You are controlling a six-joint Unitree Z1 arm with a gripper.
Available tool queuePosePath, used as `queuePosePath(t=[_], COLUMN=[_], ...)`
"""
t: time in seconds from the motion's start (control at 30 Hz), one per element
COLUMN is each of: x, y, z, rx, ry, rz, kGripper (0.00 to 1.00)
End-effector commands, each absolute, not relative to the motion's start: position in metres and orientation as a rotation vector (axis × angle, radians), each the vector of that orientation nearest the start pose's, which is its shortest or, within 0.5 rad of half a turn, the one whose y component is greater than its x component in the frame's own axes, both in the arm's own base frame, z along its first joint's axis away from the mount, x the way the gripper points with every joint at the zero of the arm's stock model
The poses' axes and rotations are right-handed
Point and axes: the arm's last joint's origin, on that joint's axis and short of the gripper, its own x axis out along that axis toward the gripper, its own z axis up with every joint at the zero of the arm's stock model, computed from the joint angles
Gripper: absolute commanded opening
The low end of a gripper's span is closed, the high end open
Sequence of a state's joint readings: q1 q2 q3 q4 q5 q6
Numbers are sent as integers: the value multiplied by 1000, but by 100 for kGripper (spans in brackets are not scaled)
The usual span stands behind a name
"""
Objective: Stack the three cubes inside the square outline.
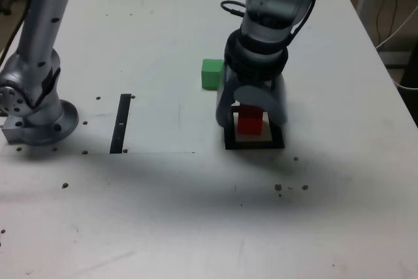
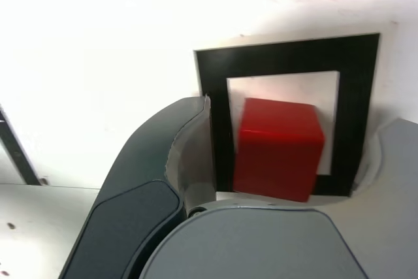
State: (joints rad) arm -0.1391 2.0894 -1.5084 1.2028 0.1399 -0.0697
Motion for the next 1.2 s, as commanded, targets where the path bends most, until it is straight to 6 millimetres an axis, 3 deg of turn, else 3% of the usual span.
queuePosePath(t=[0.0, 0.3, 0.57, 0.87, 1.17], x=[357, 366, 383, 404, 409], y=[-40, -19, 26, 77, 80], z=[228, 266, 275, 254, 231], rx=[203, 278, 251, 184, 133], ry=[1764, 1724, 1687, 1712, 1725], rz=[75, 47, 14, 45, 24], kGripper=[99, 99, 99, 98, 96])
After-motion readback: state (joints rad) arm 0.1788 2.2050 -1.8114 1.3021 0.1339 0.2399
